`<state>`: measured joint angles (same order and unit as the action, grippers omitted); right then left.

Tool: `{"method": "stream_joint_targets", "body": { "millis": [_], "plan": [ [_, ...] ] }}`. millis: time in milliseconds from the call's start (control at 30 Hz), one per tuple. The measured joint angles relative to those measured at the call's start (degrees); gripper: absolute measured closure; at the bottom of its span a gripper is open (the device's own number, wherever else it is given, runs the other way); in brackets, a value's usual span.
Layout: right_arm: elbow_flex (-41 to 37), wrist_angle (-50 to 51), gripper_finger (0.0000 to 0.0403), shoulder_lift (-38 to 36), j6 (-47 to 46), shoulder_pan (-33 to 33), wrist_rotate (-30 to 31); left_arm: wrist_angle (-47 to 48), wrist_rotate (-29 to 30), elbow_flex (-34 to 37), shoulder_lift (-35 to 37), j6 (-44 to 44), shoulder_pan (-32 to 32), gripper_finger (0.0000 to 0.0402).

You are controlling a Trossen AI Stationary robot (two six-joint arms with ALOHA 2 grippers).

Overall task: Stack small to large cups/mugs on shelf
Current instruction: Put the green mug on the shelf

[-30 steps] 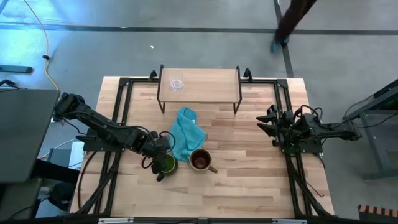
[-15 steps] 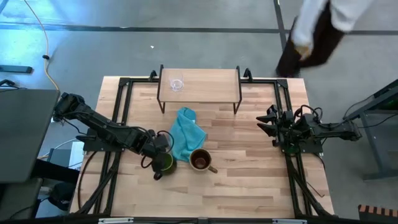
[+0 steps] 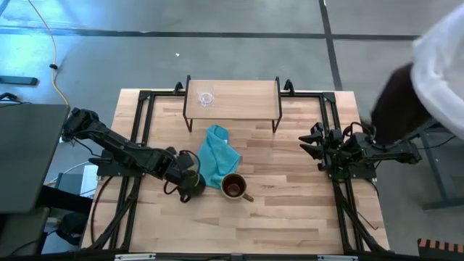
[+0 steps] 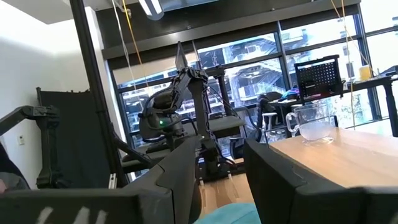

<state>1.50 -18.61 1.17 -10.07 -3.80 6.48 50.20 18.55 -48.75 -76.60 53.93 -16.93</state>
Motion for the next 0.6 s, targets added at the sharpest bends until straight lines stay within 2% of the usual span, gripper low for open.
{"method": "stream_joint_targets", "body": {
  "millis": [167, 400, 600],
  "plan": [
    [0.0, 0.07, 0.0275, -0.01, 0.02, 0.01, 0.13, 3.12, 1.11, -0.36, 0.04, 1.99, 0.0, 0.0393],
    [0.0, 0.46, 0.0275, 0.0, 1.02, 0.01, 0.16, 11.81, 7.22, -5.72, 0.0, 1.39, 0.04, 0.0396],
    [0.0, 0.57, 0.0275, 0.0, 1.56, 0.0, 0.61, 14.58, 7.43, -7.34, 0.0, -0.23, 0.09, 0.0398]
  ]
}}
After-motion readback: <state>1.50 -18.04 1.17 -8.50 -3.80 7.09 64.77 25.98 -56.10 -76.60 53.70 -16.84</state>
